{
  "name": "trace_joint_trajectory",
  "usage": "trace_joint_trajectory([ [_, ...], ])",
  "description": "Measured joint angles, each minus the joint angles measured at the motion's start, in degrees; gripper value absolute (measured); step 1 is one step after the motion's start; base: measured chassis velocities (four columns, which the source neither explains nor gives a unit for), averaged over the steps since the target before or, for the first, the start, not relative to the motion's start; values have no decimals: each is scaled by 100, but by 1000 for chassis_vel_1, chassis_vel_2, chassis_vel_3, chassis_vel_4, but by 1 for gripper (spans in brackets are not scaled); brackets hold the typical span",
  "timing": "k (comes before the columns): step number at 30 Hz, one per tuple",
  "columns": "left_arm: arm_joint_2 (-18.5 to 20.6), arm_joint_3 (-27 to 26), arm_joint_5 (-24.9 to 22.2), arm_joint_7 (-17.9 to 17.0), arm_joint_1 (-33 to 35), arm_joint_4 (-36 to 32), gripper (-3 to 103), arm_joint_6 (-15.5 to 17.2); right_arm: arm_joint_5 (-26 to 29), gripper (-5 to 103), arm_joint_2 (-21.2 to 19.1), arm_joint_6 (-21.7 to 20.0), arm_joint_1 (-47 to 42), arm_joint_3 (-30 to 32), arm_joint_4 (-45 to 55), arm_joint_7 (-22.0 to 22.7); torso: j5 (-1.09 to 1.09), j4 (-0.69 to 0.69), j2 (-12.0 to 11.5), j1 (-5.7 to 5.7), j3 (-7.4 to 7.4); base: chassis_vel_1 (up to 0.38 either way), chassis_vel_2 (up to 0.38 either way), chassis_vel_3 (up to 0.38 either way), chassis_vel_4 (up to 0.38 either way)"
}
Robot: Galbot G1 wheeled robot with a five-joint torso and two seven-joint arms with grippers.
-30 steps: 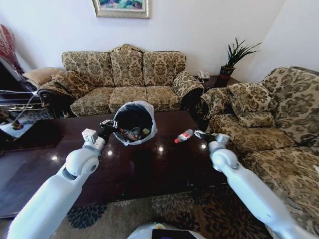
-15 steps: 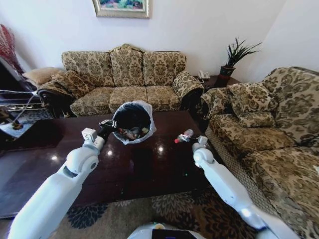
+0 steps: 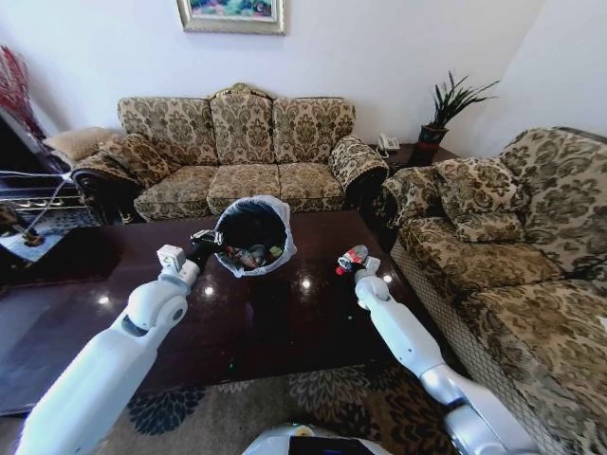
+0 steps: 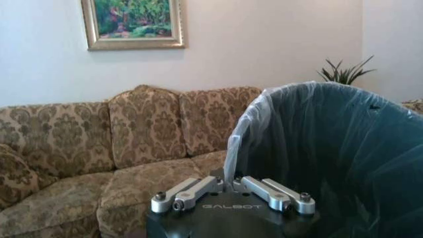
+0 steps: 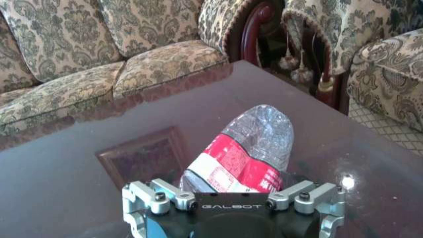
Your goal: Move to the front of the table and place the trash on the table into the trash bin.
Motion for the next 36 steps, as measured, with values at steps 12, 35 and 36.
trace_joint_trajectory([
  [12,-32,22,-20,38,-20,27,2,-21,-49,97,-58,3,-129,43,164,141,0,0,0,0,0,0,0,0,0],
  [35,-100,66,-29,97,-46,-74,2,-29,-127,74,-124,100,-213,111,158,-89,0,3,0,0,0,0,0,0,0],
  [36,-98,65,-50,97,-46,-88,2,-30,-147,70,-92,115,-192,102,120,-117,0,2,0,0,0,0,0,0,0],
])
